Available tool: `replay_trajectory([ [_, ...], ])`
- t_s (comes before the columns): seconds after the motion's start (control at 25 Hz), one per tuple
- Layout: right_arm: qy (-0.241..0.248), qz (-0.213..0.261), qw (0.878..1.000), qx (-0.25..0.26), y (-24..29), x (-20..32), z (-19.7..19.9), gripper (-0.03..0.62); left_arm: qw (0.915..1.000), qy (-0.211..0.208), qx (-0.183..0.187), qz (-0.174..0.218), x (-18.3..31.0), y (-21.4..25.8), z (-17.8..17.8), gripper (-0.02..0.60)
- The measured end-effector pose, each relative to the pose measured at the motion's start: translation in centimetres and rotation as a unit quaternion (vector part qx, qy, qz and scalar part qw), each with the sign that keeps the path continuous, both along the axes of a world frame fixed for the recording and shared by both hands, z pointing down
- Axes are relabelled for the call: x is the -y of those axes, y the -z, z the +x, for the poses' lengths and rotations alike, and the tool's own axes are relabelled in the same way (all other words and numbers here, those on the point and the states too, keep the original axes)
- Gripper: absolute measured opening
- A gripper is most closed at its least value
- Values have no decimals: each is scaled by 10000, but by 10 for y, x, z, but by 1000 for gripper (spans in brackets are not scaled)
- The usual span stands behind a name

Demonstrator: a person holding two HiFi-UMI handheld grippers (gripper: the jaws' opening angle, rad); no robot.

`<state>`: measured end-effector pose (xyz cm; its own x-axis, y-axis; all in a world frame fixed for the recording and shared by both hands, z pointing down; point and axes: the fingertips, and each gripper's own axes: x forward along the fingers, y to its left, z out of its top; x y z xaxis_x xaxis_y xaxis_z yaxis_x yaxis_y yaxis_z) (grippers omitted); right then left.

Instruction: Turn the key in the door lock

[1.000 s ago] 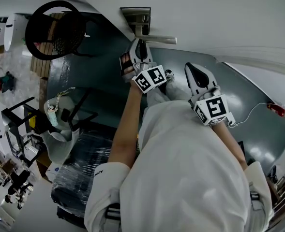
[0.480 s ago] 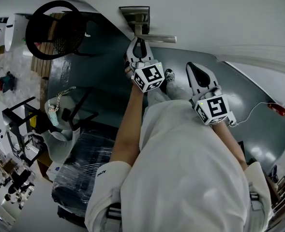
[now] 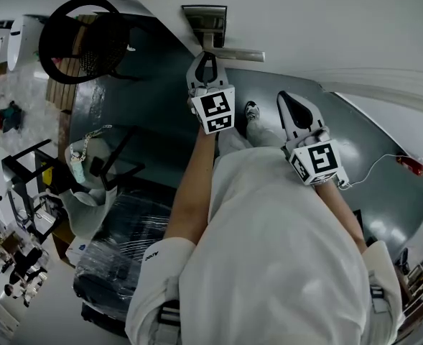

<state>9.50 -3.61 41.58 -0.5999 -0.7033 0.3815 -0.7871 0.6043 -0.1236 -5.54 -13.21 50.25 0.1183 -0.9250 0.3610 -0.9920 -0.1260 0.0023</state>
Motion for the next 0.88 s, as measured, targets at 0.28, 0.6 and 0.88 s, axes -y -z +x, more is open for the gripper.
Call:
replay_trajectory([
  [0.28,33,-23,10000,-5,-2,1,0,-4,9929,87,-1180,-153,0,-2,-4,55],
  [0.6,69,-52,10000,-12,-4,0,-1,-4,9595,264,-2793,-261,0,-3,-8,29],
  [0.88,94,-30,10000,-9,-1,2,-2,-4,9134,224,-4052,-320,1,-3,-10,29],
])
